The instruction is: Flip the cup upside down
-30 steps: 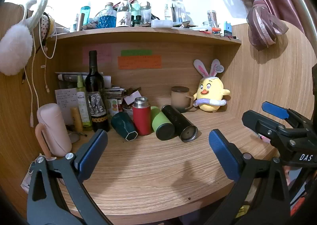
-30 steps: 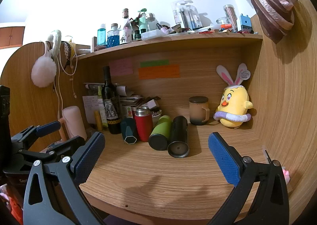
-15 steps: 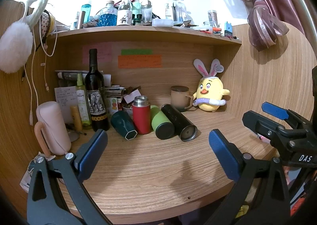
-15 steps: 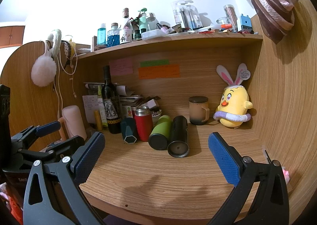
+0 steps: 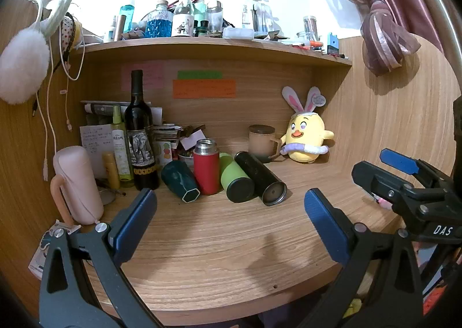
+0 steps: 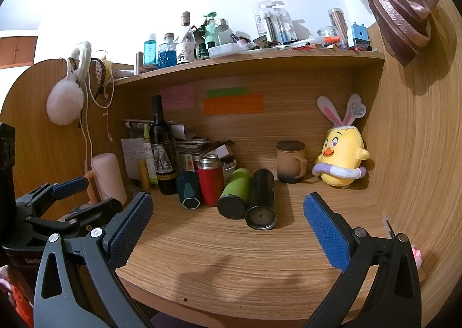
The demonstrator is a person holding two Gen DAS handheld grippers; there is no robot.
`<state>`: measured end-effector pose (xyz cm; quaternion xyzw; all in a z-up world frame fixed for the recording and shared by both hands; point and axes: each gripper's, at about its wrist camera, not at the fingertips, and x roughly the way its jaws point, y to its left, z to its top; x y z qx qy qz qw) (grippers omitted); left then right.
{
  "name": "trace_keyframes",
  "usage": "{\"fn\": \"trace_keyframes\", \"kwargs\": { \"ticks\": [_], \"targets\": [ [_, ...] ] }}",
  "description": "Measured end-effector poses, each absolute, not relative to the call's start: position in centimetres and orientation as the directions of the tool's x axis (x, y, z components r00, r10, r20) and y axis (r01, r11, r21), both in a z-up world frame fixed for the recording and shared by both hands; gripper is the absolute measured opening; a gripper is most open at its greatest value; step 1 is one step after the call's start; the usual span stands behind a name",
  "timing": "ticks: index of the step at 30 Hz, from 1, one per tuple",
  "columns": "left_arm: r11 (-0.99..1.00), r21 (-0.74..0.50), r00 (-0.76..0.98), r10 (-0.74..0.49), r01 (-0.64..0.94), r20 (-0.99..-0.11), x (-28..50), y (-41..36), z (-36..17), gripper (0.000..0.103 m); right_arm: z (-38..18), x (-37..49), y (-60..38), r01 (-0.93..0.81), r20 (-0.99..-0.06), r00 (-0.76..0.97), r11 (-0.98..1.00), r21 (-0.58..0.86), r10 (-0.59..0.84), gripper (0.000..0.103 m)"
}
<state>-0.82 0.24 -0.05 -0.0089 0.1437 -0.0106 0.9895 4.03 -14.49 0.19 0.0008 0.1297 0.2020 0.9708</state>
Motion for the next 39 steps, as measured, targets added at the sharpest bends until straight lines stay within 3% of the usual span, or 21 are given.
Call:
{"fn": "trace_keyframes", "kwargs": {
  "ticks": [39],
  "targets": [
    [1.0,-0.009,0.957,-0.018,0.016,-0.29,-0.82,0.05,-0.06,0.103,0.04,4.43,-14.51,-0.393,-0.257,0.882,0.918,0.06,0.395,0.103]
  ]
}}
